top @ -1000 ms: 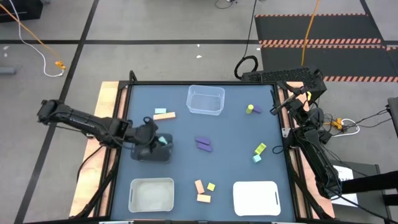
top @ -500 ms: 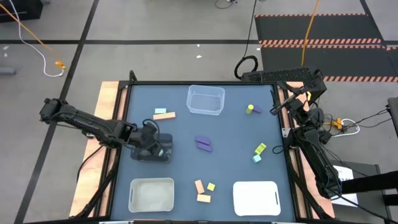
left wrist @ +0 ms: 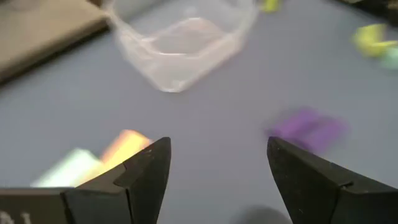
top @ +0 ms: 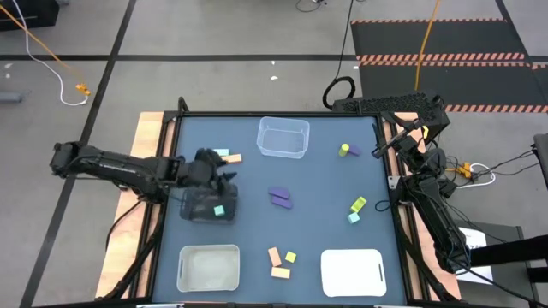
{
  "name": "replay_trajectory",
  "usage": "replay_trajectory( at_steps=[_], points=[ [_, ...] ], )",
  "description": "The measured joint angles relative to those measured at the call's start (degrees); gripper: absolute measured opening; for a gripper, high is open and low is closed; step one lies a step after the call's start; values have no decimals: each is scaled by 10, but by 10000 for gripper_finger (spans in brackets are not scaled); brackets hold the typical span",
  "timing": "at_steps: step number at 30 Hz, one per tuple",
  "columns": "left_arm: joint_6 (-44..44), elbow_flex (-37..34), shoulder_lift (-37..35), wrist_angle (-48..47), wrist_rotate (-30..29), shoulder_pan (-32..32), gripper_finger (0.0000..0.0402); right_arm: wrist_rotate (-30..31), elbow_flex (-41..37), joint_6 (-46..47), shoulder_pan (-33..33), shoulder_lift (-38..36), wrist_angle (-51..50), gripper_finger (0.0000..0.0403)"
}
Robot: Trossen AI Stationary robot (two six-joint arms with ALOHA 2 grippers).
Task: Sort & place blocks by color
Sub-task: Put the top orange blocks into the transparent bin
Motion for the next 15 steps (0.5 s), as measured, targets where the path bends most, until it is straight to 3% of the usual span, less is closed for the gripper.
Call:
replay_trajectory(
  at_steps=[9, 15],
  points=[
    [177, 0, 112, 34, 183, 193, 267, 0, 0, 0, 0, 0, 0, 281],
    [283, 0, 173, 61, 233, 248, 267, 0, 0, 0, 0, 0, 0, 281]
  ],
)
